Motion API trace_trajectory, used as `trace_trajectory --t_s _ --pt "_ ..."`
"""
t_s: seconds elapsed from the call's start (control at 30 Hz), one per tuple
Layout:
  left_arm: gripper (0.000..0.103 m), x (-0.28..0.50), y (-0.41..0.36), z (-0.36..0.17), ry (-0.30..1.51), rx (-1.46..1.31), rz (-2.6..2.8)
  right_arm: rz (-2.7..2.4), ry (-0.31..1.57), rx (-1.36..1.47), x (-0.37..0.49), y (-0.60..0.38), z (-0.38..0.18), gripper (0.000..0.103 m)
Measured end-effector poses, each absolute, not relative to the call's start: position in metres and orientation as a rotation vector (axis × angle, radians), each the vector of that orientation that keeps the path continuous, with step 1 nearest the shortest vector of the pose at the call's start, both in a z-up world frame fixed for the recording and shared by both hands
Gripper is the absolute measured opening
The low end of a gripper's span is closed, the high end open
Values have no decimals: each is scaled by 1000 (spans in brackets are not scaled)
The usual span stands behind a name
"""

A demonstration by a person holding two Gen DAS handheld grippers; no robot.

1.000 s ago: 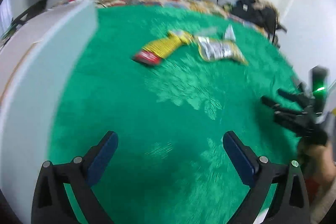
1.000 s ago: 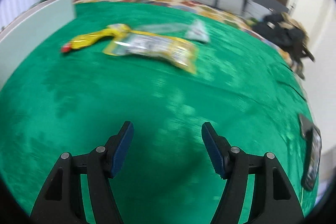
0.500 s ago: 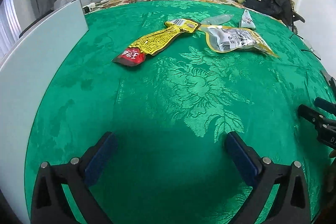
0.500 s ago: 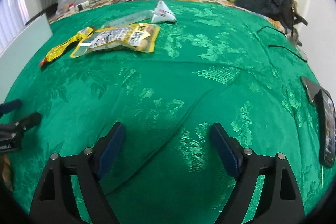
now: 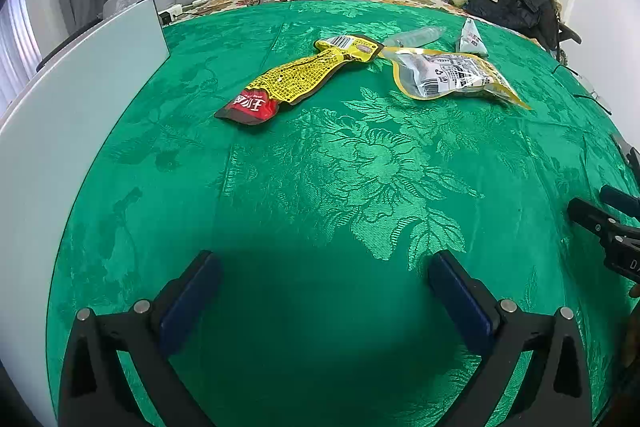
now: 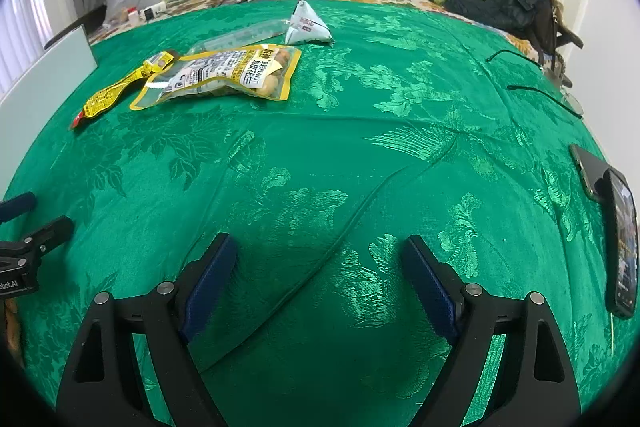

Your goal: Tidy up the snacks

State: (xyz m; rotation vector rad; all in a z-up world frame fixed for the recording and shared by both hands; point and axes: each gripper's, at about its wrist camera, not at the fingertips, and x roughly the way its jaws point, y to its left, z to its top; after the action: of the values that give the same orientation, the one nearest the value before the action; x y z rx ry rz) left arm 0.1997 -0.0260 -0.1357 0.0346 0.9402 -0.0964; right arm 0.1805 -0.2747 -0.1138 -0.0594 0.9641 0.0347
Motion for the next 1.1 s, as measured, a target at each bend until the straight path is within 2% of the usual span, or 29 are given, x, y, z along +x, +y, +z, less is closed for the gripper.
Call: trace_trajectory --t_s 1.1 --pt "103 203 -26 -135 954 40 -111 35 964 -58 180 -275 -114 88"
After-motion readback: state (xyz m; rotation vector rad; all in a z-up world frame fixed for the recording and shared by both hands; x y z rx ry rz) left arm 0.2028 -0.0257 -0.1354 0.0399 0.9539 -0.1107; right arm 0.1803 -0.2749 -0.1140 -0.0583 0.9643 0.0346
